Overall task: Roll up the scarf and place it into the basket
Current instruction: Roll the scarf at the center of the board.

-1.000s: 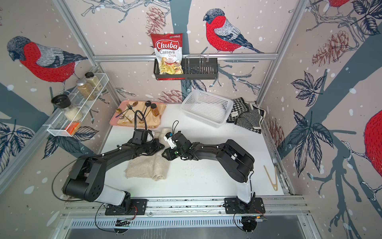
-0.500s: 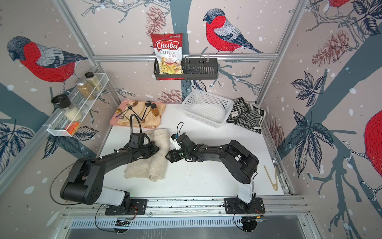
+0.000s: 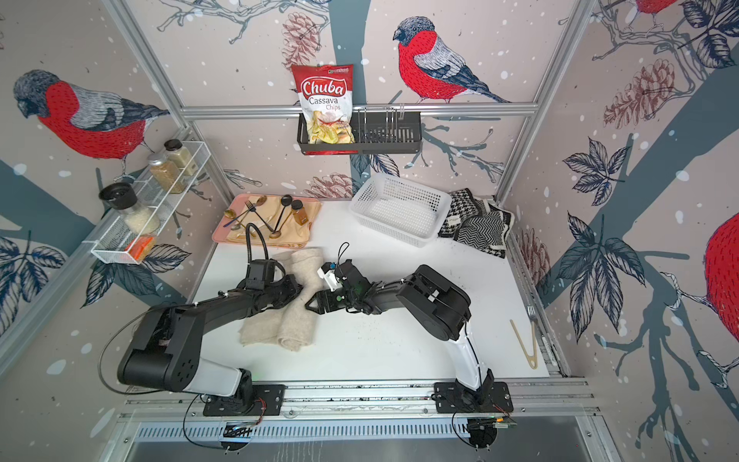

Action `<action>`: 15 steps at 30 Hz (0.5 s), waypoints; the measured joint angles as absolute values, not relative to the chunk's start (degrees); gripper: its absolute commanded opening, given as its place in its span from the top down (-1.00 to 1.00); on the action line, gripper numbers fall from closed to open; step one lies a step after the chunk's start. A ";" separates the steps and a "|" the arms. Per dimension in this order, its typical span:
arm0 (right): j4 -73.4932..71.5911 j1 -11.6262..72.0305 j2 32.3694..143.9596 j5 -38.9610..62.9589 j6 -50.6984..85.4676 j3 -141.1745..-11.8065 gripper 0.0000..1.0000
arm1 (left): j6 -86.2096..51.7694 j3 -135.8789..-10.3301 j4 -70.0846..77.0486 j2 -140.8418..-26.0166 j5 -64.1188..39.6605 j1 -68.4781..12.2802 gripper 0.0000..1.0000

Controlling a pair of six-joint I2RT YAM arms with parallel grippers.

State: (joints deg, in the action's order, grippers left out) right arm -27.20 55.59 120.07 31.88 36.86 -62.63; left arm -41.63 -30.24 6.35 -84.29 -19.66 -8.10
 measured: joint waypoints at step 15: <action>-22.76 51.94 113.16 32.67 38.44 -54.30 1.00 | -41.63 -31.99 6.39 -84.86 -24.99 -11.92 1.00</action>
State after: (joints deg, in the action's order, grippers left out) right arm -22.76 51.94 113.16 32.67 38.44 -54.30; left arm -41.63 -31.99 6.39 -84.86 -24.99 -11.92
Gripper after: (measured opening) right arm 0.085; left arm 0.048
